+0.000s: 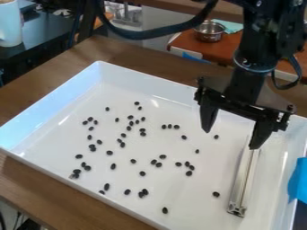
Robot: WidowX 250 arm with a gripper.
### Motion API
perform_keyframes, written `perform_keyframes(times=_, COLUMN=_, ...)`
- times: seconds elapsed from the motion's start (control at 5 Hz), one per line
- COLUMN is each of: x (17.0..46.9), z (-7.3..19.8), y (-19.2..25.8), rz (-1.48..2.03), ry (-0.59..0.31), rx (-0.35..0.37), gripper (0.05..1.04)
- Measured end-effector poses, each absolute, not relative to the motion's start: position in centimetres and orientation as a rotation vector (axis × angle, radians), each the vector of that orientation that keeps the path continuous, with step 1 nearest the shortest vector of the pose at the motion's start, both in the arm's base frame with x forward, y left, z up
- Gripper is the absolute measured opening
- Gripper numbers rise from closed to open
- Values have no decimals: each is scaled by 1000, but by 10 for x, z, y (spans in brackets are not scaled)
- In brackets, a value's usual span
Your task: Sweep into pile
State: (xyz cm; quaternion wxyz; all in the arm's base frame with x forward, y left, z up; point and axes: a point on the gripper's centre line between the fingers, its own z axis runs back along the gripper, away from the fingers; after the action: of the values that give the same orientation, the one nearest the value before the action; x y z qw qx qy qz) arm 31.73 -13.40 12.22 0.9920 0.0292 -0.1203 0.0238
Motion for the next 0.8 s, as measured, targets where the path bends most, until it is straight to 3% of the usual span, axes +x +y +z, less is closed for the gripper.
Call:
perform_keyframes(times=0.2, x=310, z=103, y=-131, rz=45, ry=-185, rx=83, gripper=991)
perform_keyframes(times=0.8, x=328, z=93, y=-133, rz=118, ry=-219, rx=-105, gripper=991)
